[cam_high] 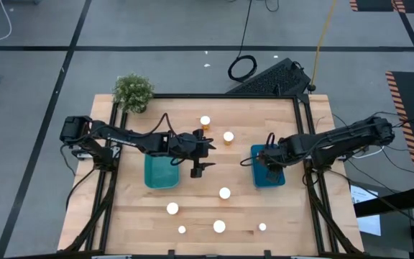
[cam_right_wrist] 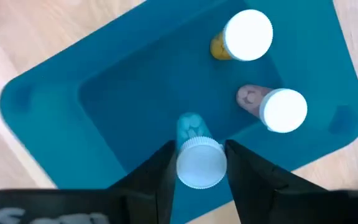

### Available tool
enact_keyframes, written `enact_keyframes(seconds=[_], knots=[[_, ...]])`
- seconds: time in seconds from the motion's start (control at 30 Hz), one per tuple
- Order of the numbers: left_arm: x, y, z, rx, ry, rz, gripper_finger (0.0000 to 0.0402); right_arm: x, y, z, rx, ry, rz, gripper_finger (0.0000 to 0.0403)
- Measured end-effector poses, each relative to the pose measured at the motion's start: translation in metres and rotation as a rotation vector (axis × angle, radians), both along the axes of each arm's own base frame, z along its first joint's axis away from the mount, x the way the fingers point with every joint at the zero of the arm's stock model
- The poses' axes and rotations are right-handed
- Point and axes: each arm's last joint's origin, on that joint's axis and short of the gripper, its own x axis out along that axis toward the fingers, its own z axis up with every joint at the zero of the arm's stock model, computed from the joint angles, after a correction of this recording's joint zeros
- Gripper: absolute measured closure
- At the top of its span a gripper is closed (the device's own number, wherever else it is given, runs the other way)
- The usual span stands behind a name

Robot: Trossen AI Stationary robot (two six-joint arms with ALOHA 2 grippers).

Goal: Pick and place medicine bottles into bin by pill shape (circle, oval)
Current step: Put the blue tablet bottle into the blue bin, then put the yellow tablet bottle into the blue bin

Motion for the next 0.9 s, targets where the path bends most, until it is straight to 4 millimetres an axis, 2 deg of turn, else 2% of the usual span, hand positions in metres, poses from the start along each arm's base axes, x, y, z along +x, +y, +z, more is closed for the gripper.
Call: enact_keyframes(seconds=[0.33,0.7,0.9], knots=[[0.0,0.0,0.0,0.0,0.0,0.0,0.0108,-0.005,-0.008,-0.016,-0.004,0.025,-0.027,0.0268],[0.0,0.0,0.0,0.001,0.0,0.0,0.0108,-0.004,-0.008,-0.015,-0.004,0.016,-0.014,0.0215],[0.0,0.0,0.0,0.001,0.0,0.0,0.0108,0.002,-0.006,-0.002,0.0,-0.014,-0.021,0.02]])
